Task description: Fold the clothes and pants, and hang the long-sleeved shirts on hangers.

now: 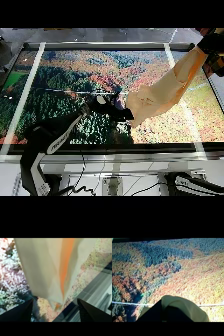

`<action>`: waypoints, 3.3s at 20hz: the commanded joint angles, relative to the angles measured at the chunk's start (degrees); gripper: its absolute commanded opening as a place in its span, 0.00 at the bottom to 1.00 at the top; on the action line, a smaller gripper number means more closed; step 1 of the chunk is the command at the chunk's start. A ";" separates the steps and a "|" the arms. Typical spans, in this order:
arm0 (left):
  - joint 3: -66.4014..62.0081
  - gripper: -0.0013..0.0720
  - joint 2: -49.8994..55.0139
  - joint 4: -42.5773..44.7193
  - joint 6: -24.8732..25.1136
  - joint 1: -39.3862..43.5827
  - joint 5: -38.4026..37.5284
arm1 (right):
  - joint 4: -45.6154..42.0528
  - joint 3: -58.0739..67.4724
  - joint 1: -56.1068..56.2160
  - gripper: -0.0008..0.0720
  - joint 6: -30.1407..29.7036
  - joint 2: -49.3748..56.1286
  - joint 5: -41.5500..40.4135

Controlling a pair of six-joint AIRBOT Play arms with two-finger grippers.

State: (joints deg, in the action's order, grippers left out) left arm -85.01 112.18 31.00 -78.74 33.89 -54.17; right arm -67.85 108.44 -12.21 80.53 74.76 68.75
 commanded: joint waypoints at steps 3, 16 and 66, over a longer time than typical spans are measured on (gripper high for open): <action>-5.79 0.52 5.53 0.61 -2.29 -0.35 -2.75 | 0.76 0.00 0.00 0.03 -0.02 0.04 -0.04; -16.17 0.03 -16.61 21.79 -0.09 -22.51 -15.50 | -10.84 0.00 -0.07 0.03 -5.25 -1.33 -1.01; 22.71 0.97 -40.98 30.32 11.06 -42.91 -2.67 | 11.13 -56.89 -18.95 0.54 -13.66 2.05 -8.04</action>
State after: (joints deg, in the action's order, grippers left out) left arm -62.33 72.60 59.13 -67.48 -5.43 -42.41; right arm -54.72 51.59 -27.20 72.66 73.43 46.65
